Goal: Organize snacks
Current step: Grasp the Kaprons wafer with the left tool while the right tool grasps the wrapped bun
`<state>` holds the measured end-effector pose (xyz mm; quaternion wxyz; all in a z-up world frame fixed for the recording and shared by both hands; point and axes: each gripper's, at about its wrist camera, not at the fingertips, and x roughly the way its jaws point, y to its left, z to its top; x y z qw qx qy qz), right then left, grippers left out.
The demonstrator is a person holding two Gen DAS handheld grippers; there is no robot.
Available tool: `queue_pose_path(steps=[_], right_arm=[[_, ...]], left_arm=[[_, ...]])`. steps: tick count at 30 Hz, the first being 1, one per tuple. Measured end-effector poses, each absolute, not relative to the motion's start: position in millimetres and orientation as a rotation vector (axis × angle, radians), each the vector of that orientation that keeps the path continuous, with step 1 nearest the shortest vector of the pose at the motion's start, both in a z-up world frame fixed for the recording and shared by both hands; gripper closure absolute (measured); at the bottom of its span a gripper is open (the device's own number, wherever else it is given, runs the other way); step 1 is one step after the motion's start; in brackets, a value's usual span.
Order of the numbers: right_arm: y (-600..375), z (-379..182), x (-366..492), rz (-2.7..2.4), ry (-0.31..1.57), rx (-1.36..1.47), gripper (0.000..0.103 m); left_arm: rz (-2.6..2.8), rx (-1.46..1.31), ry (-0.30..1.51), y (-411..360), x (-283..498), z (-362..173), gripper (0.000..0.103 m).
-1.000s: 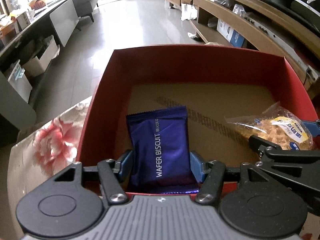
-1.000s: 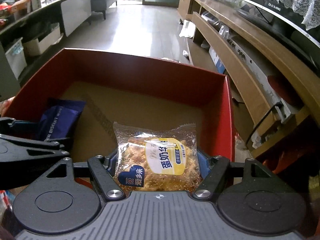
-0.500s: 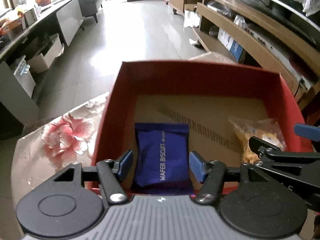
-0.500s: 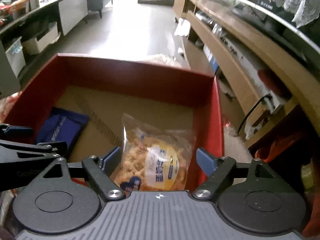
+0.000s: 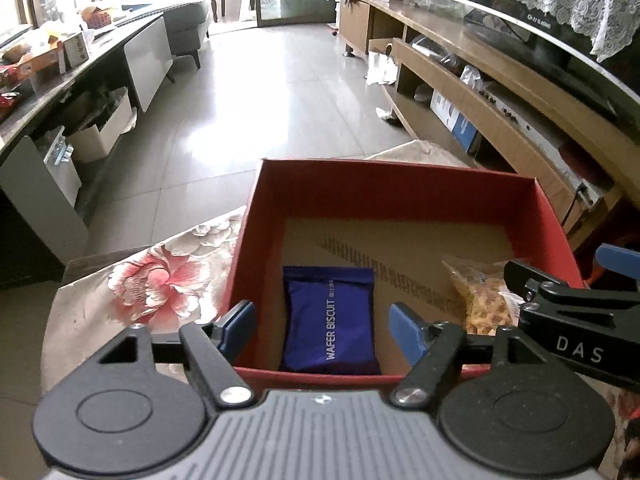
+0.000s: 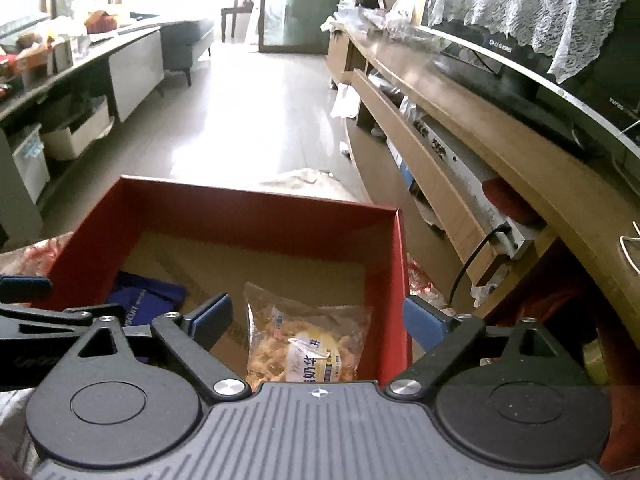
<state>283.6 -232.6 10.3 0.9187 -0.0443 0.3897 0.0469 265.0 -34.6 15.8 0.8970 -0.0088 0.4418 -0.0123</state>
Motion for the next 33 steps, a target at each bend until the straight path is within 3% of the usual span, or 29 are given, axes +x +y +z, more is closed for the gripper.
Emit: queue_pose_path(steps=[16, 33], right_arm=[[-214.7, 20.2, 244.7, 0.159, 0.818, -0.088, 0.005], [-172.4, -7.2, 200.5, 0.248, 0.990, -0.094, 0.004]], left_arm=[[-0.012, -0.049, 0.931, 3.4, 220.4, 22.1, 0.020], [0.032, -0.100, 1.028, 62.8, 175.4, -6.1, 0.020]])
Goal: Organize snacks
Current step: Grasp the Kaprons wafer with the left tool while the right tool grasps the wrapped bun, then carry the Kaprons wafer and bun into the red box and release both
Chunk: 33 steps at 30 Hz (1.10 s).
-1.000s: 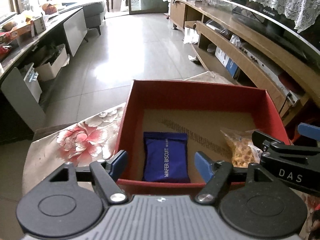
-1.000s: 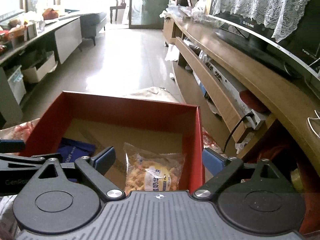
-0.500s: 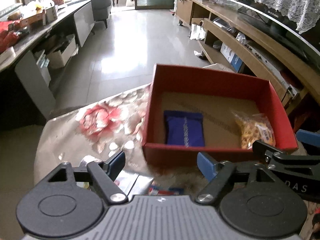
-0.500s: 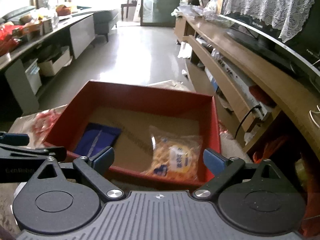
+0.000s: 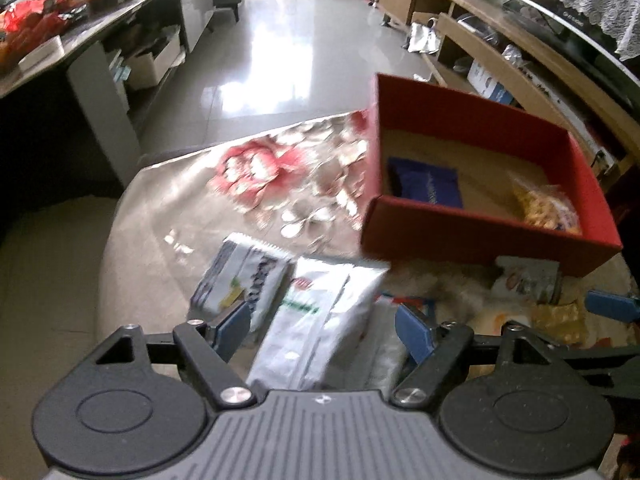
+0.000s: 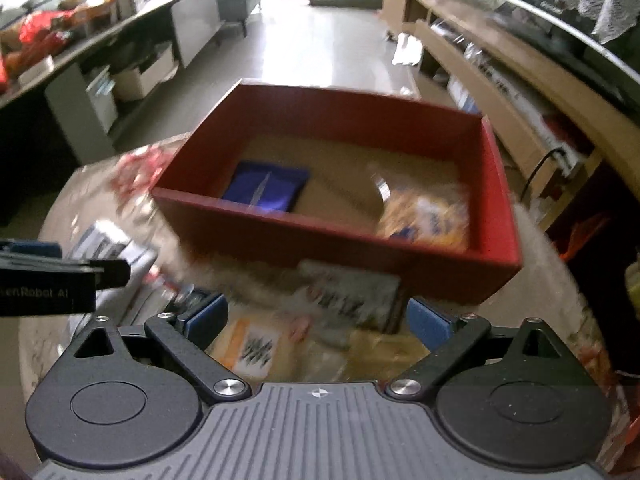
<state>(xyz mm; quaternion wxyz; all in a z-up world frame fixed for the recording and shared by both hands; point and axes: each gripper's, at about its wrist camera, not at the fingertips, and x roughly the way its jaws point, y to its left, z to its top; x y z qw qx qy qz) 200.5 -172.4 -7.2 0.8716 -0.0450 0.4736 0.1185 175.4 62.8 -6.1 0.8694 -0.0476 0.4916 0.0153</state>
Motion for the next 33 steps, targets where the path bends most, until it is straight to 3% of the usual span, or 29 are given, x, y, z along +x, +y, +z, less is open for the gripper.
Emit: queue_pose_path(steps=[12, 22, 33], right_arm=[[-149.7, -27.0, 194.7, 0.269, 1.065, -0.127, 0.004], [-151.1, -49.6, 204.9, 0.260, 1.137, -0.113, 0.011], [-149.1, -58.9, 207.8, 0.294, 1.160, -0.144, 0.021]], left_arm=[[0.075, -0.288, 1.086, 111.5, 192.6, -28.5, 0.019], [0.150, -0.174, 1.104, 117.4, 220.4, -51.1, 0.021], [0.136, -0.093, 1.107, 108.2, 233.0, -56.2, 0.041]])
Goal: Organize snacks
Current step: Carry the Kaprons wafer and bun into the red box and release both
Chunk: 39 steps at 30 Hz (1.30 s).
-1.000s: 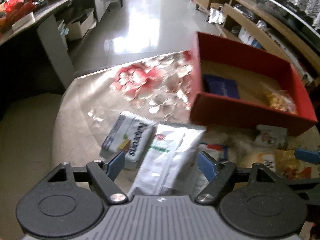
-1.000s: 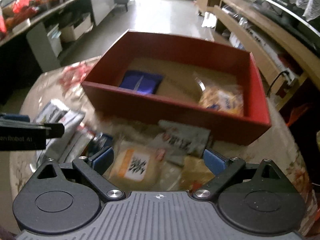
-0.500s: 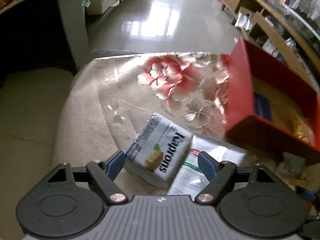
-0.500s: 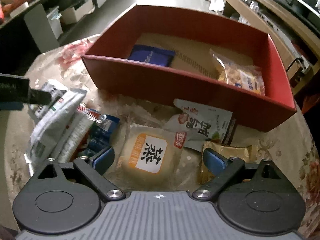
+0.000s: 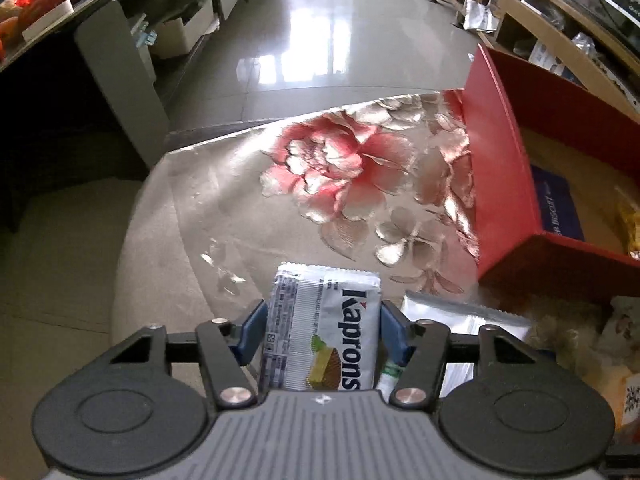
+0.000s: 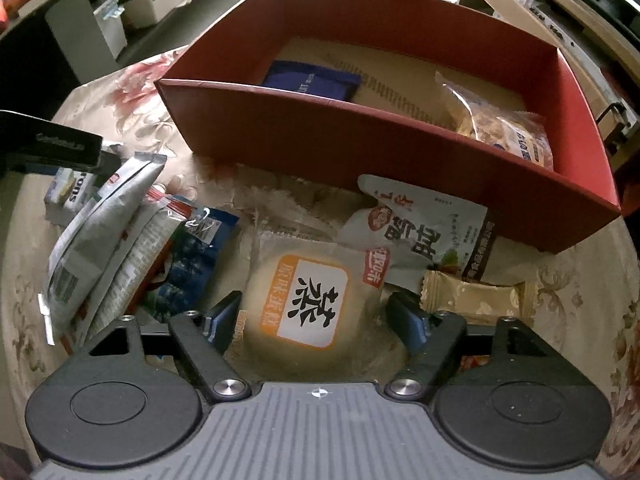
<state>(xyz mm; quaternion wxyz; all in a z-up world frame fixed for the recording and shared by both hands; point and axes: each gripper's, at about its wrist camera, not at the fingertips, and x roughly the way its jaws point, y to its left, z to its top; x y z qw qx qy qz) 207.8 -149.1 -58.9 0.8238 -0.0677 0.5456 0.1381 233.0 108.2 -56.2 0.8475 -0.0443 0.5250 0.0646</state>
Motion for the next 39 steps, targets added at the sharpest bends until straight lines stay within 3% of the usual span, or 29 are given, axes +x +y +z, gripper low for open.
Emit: queue_pose_path(steps=[2, 4, 7, 21, 39], right_arm=[[-148.6, -59.3, 209.6, 0.297, 1.159, -0.152, 0.023], [-147.0, -57.3, 209.4, 0.304, 1.150, -0.163, 0.032], [-146.7, -56.1, 209.1, 0.310, 1.151, -0.171, 0.035], [-177.7, -29.6, 174.8, 0.300, 1.104, -0.121, 0.037], [-206.7, 10.5, 174.2, 0.246, 0.979, -0.042, 0.037]], left_arm=[[0.141, -0.093, 1.106, 105.0, 228.9, -55.8, 0.042], [0.149, -0.098, 1.113, 103.0, 224.4, -55.5, 0.042], [0.150, -0.102, 1.131, 99.7, 214.7, -53.3, 0.043], [0.008, -0.168, 1.050, 75.8, 169.3, -6.4, 0.043], [-0.142, -0.162, 0.992, 25.4, 167.0, 24.9, 0.043]])
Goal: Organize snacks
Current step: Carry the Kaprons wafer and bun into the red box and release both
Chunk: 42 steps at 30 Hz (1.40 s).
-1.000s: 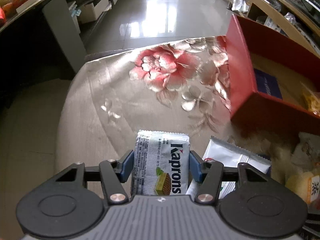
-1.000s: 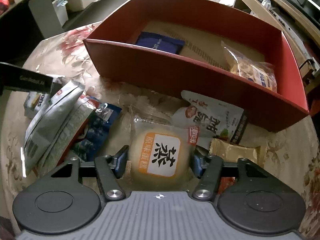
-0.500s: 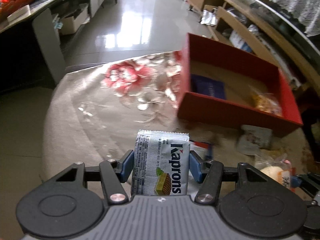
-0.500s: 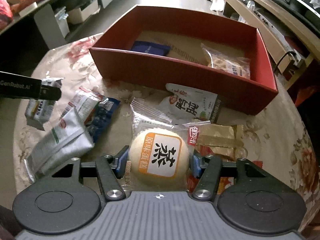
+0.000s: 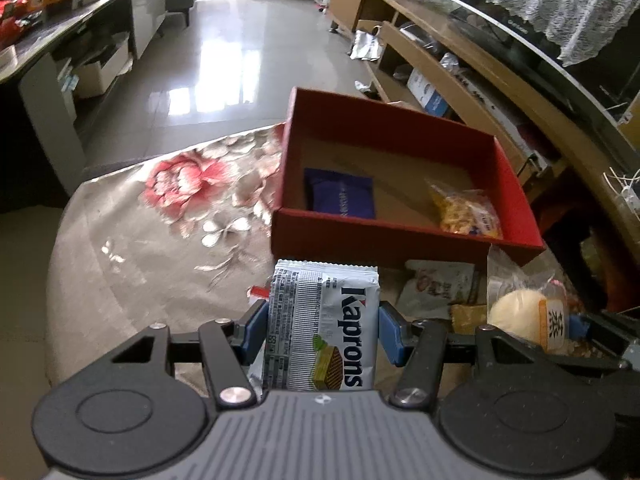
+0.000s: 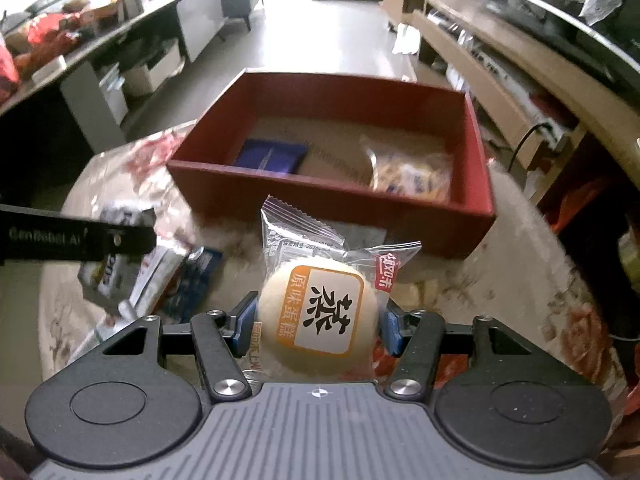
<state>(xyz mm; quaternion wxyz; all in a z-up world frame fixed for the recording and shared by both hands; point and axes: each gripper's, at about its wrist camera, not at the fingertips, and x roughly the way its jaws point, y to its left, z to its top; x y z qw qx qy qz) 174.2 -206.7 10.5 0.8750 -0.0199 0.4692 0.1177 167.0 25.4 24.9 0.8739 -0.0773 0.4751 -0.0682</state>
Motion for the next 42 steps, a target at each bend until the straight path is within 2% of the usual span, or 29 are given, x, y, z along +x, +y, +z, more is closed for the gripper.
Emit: queue_pose_path(steps=[26, 42], right_arm=[[-235.1, 45.8, 236.7, 0.184, 0.840, 0.031, 0.037], [-246.1, 41.5, 279.0, 0.145, 0.825, 0.024, 0.037]], left_arm=[[-0.126, -0.100, 0.901, -16.8, 240.5, 55.1, 0.043], [-0.089, -0.106, 0.904, -29.5, 286.9, 47.3, 0.043]])
